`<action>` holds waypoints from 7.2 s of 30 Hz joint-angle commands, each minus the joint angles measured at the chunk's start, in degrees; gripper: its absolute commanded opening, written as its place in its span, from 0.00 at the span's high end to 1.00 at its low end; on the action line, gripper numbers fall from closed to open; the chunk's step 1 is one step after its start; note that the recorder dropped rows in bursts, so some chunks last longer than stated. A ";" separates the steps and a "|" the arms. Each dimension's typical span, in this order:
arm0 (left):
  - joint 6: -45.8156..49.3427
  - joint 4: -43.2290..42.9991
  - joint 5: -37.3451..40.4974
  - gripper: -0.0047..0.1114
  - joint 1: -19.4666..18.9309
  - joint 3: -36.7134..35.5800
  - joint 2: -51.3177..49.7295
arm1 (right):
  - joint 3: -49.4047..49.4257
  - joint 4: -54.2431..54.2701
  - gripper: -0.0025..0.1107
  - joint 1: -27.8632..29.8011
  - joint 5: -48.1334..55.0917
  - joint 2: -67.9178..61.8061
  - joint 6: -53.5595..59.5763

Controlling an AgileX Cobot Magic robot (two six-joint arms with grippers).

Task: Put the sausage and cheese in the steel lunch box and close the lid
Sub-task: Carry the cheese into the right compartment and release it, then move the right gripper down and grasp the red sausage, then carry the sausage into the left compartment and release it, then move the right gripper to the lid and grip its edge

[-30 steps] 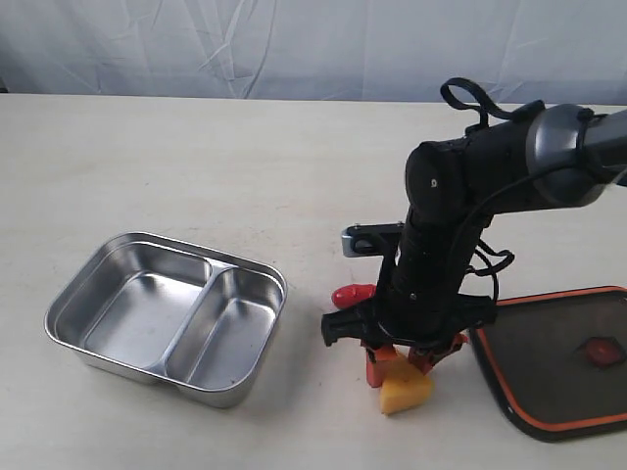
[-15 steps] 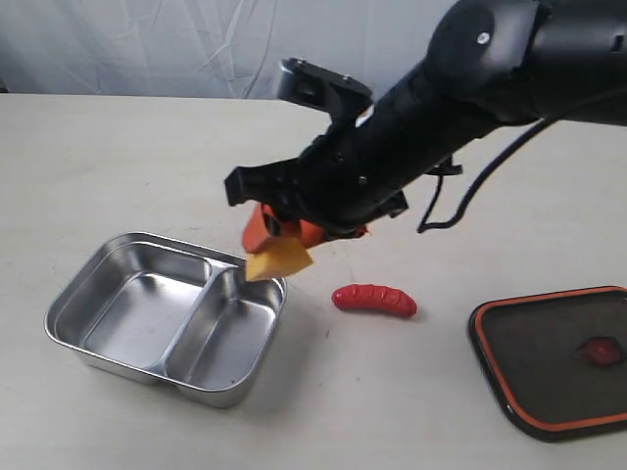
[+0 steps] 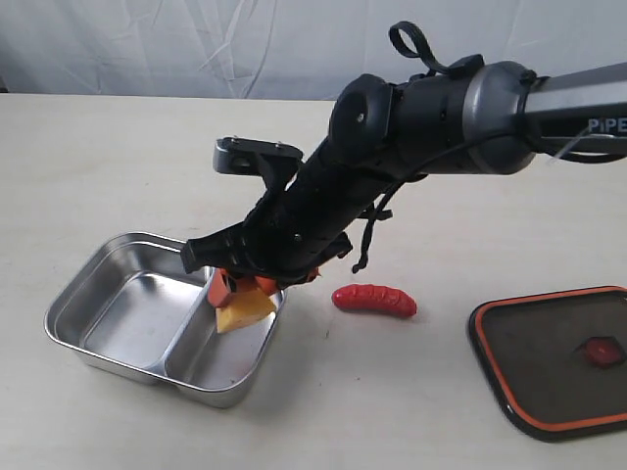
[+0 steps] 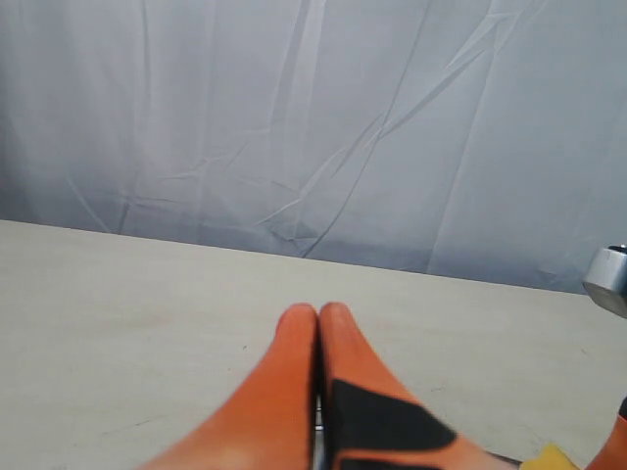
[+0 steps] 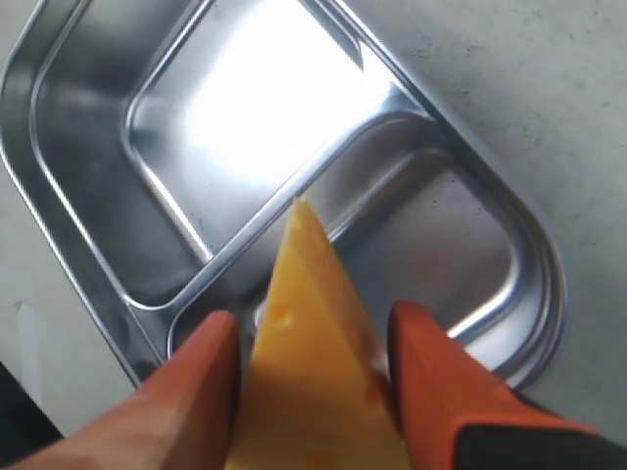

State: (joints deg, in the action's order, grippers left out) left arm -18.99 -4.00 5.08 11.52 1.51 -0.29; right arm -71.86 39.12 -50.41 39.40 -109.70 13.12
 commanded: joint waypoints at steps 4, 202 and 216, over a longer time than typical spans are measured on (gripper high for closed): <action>0.04 -0.16 -0.39 0.96 -0.05 -0.16 0.29 | -0.42 -0.07 0.47 0.03 -0.67 0.14 0.91; 0.14 -0.16 -0.39 0.96 -0.05 -0.16 0.29 | 33.46 -50.85 0.46 9.74 -3.53 19.17 -44.63; 0.14 -0.16 -0.39 0.96 -0.05 -0.16 0.29 | 37.94 -54.07 0.60 9.74 -8.31 19.09 -46.25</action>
State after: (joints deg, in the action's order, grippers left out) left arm -18.99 -4.00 5.08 11.52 1.51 -0.29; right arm -34.01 -14.32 -40.92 31.61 -90.70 -33.11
